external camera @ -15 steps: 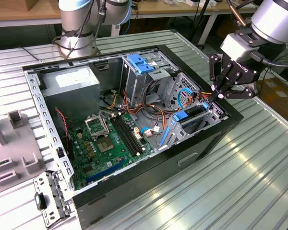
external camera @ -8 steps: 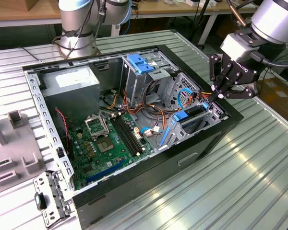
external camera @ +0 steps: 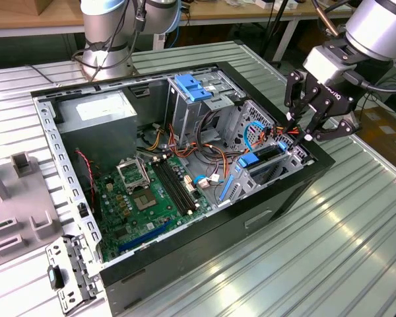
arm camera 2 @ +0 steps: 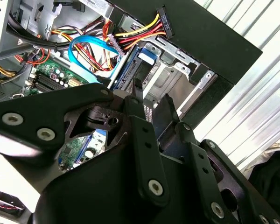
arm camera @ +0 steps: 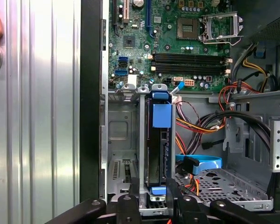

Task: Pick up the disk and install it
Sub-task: 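Insert the first disk wire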

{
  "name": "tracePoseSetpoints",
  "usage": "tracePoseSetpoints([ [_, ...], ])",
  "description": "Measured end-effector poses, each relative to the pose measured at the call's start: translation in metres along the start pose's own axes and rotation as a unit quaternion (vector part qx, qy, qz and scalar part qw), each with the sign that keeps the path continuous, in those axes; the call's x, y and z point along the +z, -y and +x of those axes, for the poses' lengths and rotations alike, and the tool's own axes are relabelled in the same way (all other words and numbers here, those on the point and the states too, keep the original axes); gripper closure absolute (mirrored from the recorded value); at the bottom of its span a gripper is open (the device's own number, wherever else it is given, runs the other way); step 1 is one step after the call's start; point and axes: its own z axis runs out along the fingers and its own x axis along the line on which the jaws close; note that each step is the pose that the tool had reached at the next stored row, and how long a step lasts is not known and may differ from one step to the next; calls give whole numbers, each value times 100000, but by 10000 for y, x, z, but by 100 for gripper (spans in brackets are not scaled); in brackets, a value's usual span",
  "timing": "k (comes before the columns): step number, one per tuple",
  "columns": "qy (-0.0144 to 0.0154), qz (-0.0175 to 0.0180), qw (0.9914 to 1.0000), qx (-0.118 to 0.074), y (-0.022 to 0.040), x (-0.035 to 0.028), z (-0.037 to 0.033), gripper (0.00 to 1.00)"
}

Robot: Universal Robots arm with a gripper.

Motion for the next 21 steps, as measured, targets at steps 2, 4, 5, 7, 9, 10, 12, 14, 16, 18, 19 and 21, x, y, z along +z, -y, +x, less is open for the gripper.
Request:
tracePoseSetpoints([
  [2,-1,-2,100000,-8,7,0,0,64],
  [4,-1,-1,100000,-5,26,0,1,64],
  [5,-1,-3,100000,-6,38,0,0,64],
  [7,-6,-6,100000,-22,70,0,0,64],
  [9,-2,-8,100000,-65,105,1,0,64],
  [10,0,-12,100000,-109,125,2,0,64],
  [12,-3,-17,100000,-151,143,2,0,64],
  [14,1,-24,100000,-218,173,3,0,64],
  [16,-2,-26,100000,-258,196,4,0,64],
  [18,8,-31,100000,-290,220,7,0,64],
  [19,3,-32,99999,-319,242,9,1,64],
  [21,7,-38,99999,-361,270,13,1,64],
])
